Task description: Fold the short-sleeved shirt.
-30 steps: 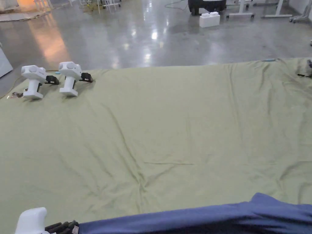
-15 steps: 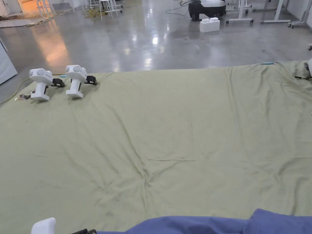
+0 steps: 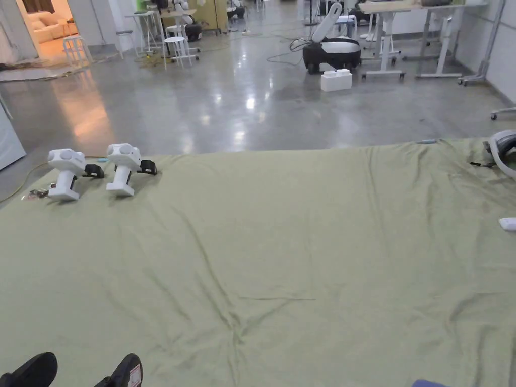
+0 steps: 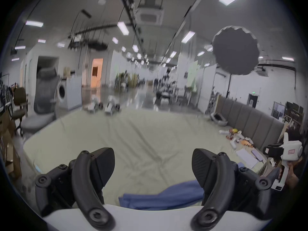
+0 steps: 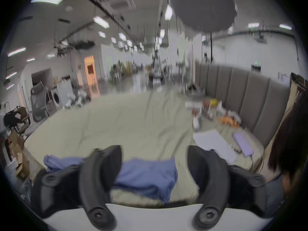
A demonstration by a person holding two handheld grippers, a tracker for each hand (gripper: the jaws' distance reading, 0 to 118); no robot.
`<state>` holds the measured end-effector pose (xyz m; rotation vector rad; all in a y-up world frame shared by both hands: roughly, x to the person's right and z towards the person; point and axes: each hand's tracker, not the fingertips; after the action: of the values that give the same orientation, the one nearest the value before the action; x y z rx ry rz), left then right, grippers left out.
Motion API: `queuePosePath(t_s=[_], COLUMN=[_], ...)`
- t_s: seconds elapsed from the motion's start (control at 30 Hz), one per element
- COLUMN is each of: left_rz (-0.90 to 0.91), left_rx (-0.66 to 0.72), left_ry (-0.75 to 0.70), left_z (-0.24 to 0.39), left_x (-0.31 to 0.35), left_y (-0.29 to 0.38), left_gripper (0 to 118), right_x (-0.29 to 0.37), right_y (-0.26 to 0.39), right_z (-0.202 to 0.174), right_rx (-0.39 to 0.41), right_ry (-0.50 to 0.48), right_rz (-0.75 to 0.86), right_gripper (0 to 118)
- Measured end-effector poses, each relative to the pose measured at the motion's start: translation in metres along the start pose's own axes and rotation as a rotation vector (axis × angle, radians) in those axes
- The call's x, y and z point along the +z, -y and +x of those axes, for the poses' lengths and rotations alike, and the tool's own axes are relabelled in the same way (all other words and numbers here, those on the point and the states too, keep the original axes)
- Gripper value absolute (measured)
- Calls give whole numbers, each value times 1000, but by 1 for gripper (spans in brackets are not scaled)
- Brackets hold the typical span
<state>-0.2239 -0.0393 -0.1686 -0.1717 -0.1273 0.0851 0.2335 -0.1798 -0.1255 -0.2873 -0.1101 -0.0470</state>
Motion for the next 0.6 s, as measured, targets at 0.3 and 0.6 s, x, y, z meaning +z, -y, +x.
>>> queuePosePath(t_s=[0.3, 0.6], left_rz=[94, 50], left_rx=[-5, -49], left_ry=[-54, -59], left_z=[42, 51], left_x=[31, 34], left_y=[-23, -26], left_gripper=[110, 70], right_x=[12, -2], right_y=[-40, -43], right_z=[-32, -59], right_rx=[-133, -9], right_ry=[-177, -145], right_rz=[167, 101], right_gripper=[115, 4])
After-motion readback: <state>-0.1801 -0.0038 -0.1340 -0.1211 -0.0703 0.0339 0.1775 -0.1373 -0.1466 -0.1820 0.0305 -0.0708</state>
